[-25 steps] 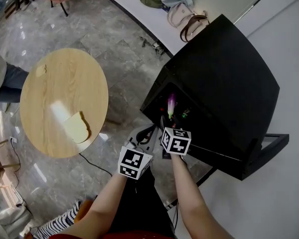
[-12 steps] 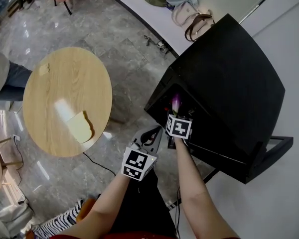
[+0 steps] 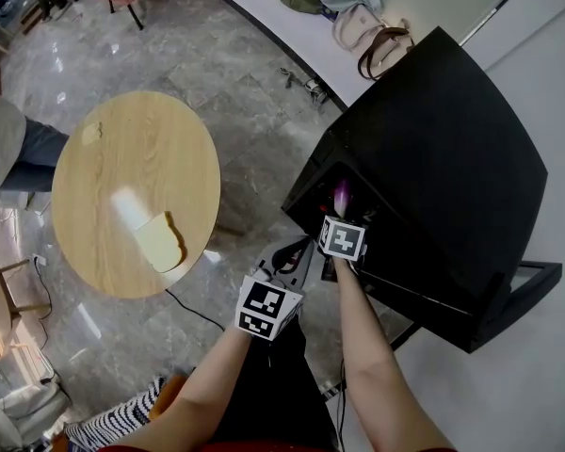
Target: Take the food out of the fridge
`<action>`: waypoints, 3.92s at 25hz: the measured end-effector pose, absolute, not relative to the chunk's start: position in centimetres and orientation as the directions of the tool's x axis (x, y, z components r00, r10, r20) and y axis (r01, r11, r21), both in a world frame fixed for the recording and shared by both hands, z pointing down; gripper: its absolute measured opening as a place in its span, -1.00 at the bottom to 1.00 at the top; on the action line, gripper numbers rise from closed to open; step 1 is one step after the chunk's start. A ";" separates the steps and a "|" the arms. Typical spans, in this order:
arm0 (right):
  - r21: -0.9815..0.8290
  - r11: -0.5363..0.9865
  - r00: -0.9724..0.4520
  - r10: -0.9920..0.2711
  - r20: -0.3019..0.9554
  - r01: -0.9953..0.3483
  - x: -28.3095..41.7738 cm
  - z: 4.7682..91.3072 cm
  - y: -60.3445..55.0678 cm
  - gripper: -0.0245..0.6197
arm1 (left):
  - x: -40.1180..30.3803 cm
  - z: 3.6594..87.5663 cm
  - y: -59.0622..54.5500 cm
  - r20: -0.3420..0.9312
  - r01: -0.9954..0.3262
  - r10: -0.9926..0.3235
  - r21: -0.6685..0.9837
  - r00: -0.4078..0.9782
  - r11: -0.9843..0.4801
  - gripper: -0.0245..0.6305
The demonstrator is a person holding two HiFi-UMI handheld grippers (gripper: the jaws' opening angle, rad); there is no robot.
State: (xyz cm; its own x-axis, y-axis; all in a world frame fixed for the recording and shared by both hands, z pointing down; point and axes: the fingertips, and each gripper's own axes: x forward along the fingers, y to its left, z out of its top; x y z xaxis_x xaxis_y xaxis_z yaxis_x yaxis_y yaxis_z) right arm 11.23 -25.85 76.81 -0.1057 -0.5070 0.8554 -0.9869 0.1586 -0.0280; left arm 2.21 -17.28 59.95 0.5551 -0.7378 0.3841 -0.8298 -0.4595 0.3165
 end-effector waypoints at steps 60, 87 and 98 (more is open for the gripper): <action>-0.353 0.318 -0.475 -0.620 0.625 -0.880 9.9 56.0 -11.0 -0.50 | 4.6 48.4 -9.6 0.351 -0.774 -0.692 0.225 0.630 -0.591 -0.92; -0.342 0.595 -0.677 -0.541 0.498 -0.727 1.4 46.9 -7.1 -0.50 | -3.7 43.7 -4.5 0.277 -0.882 -0.840 0.215 0.467 -0.420 -0.92; -0.375 0.747 -0.802 -0.346 0.487 -0.549 -8.6 47.5 -6.2 -0.50 | -12.3 43.9 -2.4 0.285 -0.962 -0.930 0.206 0.233 -0.178 -0.92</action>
State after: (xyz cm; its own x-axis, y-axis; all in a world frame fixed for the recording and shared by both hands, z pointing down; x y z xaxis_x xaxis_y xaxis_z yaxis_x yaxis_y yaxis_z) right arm -8.58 -6.19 47.52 -0.8021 -0.3457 0.4868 -0.5495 0.7465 -0.3752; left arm -12.34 -2.37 43.92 0.2331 -0.9297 0.2852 -0.9622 -0.1780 0.2061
